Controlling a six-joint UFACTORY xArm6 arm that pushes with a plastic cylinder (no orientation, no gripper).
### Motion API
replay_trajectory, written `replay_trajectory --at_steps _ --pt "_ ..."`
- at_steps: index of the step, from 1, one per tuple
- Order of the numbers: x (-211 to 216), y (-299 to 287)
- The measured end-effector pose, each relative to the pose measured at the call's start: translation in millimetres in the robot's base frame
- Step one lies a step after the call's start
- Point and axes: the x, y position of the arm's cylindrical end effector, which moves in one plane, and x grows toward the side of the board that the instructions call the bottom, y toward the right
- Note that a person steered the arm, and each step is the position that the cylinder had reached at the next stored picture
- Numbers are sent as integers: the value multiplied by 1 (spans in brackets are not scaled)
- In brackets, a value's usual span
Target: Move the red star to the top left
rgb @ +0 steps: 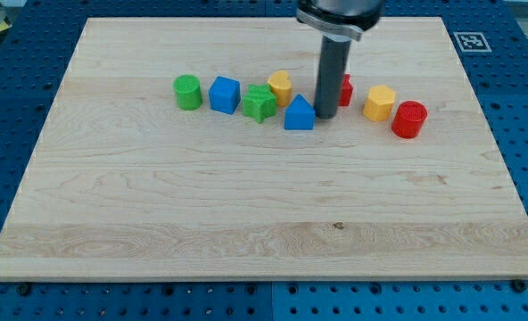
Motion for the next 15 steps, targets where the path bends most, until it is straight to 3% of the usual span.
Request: replay_trajectory --at_steps 1,3,5,7,9,12,14,15 --pt "-3 23" --pt "-71 14" --pt "-71 6" --pt "-86 -60" --pt "-91 -2" --pt "-112 -167" --pt "-122 -117" --pt "-143 -130"
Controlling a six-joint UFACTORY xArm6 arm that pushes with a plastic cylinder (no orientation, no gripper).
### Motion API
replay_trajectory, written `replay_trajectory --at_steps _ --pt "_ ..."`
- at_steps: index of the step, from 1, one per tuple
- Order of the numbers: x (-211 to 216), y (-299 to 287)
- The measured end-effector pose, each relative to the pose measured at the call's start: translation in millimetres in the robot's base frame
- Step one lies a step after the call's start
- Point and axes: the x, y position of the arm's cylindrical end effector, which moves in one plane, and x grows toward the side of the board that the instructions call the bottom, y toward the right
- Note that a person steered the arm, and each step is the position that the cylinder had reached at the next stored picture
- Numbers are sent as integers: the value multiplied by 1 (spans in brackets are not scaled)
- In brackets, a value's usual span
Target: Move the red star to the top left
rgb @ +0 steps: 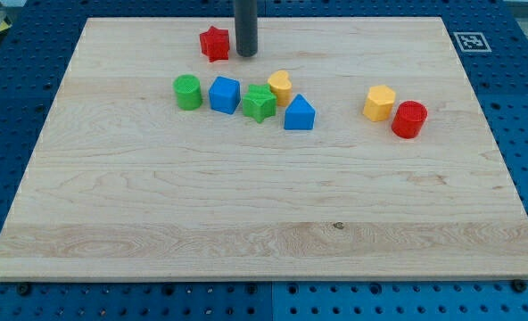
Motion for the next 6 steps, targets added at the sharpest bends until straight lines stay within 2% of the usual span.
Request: replay_trajectory --at_steps 2,4,6 --pt "-8 -80" --pt "-13 -85" --pt "-13 -130"
